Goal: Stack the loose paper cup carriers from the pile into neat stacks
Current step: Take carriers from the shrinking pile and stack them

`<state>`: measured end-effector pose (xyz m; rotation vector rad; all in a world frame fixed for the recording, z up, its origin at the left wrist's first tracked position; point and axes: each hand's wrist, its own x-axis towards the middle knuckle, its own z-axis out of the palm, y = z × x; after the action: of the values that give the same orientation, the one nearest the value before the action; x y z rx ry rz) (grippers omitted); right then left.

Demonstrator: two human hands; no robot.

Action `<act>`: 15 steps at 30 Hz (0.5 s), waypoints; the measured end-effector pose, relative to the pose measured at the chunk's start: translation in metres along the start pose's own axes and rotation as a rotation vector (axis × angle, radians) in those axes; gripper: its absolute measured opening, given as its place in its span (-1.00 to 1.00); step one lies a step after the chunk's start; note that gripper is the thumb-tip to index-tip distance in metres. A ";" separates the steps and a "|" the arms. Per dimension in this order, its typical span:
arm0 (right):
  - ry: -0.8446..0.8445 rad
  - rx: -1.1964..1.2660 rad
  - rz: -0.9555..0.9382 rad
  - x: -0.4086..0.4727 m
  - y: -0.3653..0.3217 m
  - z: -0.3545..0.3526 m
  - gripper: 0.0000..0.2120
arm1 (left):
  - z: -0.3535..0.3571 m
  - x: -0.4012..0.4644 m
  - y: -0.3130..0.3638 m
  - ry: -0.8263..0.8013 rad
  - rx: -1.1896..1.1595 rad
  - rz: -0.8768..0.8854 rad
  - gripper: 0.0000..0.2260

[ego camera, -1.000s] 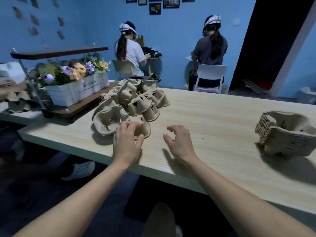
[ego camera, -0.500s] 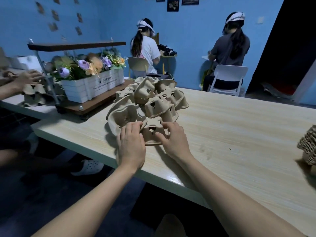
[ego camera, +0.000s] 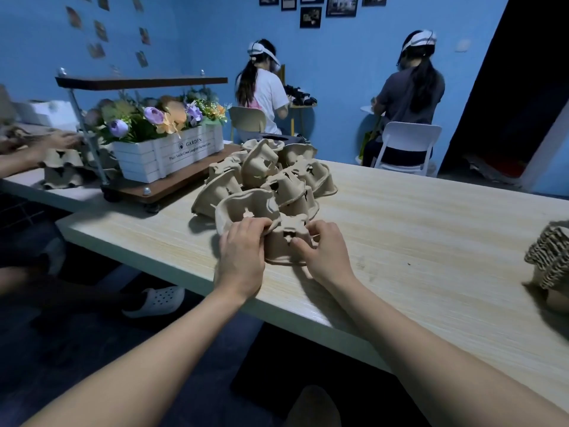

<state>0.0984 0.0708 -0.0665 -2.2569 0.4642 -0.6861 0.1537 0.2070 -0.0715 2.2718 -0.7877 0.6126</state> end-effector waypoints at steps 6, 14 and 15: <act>0.071 -0.036 0.077 -0.014 0.018 -0.042 -0.79 | 0.006 -0.005 0.034 -0.098 -0.043 0.108 -0.78; 0.197 -0.082 0.161 -0.033 0.041 -0.113 -0.80 | 0.015 -0.006 0.081 -0.173 -0.079 0.145 -0.72; 0.214 -0.078 0.164 -0.034 0.042 -0.121 -0.81 | 0.015 -0.005 0.088 -0.171 -0.072 0.169 -0.72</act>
<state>-0.0065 -0.0053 -0.0361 -2.1963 0.7833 -0.8400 0.0943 0.1451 -0.0477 2.2277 -1.0758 0.4610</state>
